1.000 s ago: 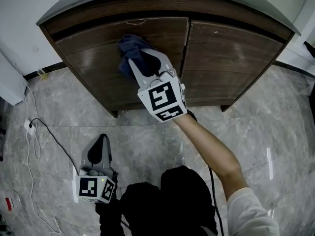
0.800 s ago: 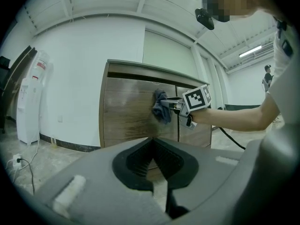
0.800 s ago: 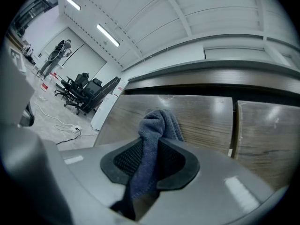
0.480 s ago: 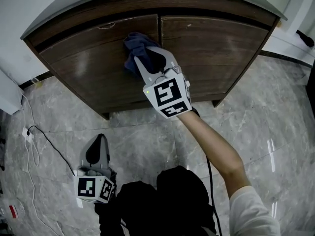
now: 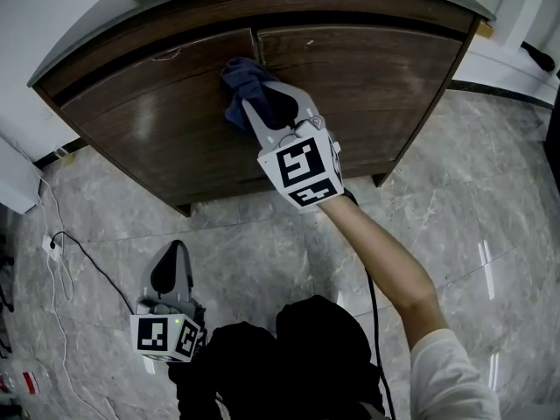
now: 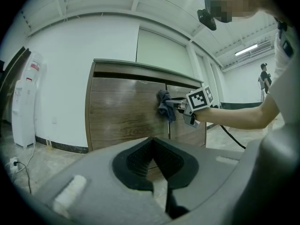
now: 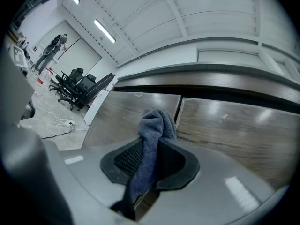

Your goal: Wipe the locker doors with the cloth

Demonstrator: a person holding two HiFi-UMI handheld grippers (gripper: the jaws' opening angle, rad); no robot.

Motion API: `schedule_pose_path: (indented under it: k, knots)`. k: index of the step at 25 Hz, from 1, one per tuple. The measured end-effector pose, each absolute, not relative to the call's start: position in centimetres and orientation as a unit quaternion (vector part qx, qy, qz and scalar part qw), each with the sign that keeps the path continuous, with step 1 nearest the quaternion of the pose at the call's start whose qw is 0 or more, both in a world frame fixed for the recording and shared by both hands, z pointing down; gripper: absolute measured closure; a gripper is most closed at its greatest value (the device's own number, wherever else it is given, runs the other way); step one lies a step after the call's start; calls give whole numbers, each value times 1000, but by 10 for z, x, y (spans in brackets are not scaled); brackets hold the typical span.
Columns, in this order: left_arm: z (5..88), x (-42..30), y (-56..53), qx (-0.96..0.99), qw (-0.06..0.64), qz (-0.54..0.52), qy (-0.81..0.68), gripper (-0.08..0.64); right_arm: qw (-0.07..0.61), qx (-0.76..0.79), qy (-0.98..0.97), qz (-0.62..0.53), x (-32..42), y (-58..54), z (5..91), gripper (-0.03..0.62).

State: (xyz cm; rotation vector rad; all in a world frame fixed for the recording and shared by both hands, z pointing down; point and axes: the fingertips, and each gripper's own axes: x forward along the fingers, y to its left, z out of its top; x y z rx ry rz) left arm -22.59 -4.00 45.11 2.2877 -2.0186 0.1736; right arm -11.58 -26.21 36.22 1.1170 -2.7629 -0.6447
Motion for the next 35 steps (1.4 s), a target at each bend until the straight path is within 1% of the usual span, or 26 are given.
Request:
schedule_pose_path:
  k: [8,28,35]
  knots:
    - [452,-220,-42,748,42,60,-659,557,42,372,-898,-229,-91,-261,359,494]
    - [457,-198,-55,755,42,67,-651,557,44,430,-874,-223,15,-284,354,483]
    - [458,-189,-61,758,43,68,-647,558,35,454,-870,-192,61,-301,354,489]
